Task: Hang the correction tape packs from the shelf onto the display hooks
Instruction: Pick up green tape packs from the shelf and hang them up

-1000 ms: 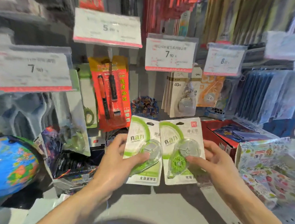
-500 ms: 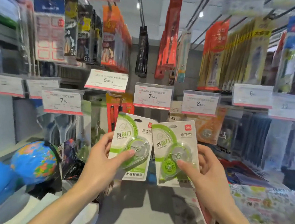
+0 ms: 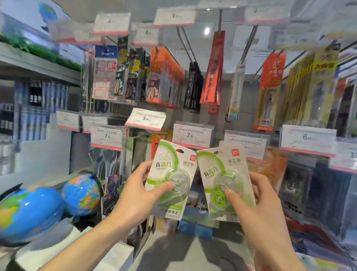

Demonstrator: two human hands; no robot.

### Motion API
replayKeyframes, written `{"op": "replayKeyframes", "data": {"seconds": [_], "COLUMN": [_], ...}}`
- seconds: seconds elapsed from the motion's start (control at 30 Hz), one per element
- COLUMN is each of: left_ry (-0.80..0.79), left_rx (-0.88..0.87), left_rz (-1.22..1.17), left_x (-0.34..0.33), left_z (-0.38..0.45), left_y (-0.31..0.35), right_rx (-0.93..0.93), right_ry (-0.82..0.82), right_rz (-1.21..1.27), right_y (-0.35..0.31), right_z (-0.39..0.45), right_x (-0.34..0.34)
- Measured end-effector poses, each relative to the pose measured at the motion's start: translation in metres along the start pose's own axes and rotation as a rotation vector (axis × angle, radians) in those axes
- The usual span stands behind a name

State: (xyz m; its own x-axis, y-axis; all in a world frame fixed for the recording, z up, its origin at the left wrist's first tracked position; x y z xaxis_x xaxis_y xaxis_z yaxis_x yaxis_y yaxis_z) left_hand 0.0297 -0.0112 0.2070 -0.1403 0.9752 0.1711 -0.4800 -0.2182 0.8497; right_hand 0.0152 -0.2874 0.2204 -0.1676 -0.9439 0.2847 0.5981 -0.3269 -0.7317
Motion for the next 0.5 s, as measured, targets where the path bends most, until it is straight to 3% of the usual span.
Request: {"op": "replayKeyframes", "data": {"seconds": [0.27, 0.5], "left_ry": [-0.020, -0.053], "left_rx": [-0.028, -0.064], "left_rz": [0.055, 0.086], "left_x": [0.006, 0.013], "left_z": [0.002, -0.003], "left_y": [0.004, 0.004], "right_rx": [-0.008, 0.036], "right_ry": [0.010, -0.029], "right_rz": [-0.075, 0.012], "right_y": [-0.005, -0.025], "right_z": [0.005, 0.017], "right_x": [0.006, 0.005]}}
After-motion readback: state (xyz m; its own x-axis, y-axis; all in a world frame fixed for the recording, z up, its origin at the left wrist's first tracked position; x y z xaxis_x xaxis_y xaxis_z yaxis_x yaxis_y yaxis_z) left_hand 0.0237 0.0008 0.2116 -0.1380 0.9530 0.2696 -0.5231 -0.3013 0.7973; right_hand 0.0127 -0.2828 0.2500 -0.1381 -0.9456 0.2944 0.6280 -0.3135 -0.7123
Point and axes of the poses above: each hand's wrist, its own z-axis towards the middle knuckle, its own x-axis out of the back of the hand, y = z × x, the point moved 7 cm from there along z, towards the middle knuckle, and after that the axes turned 9 degrees about -y, right-handed, at the moved point
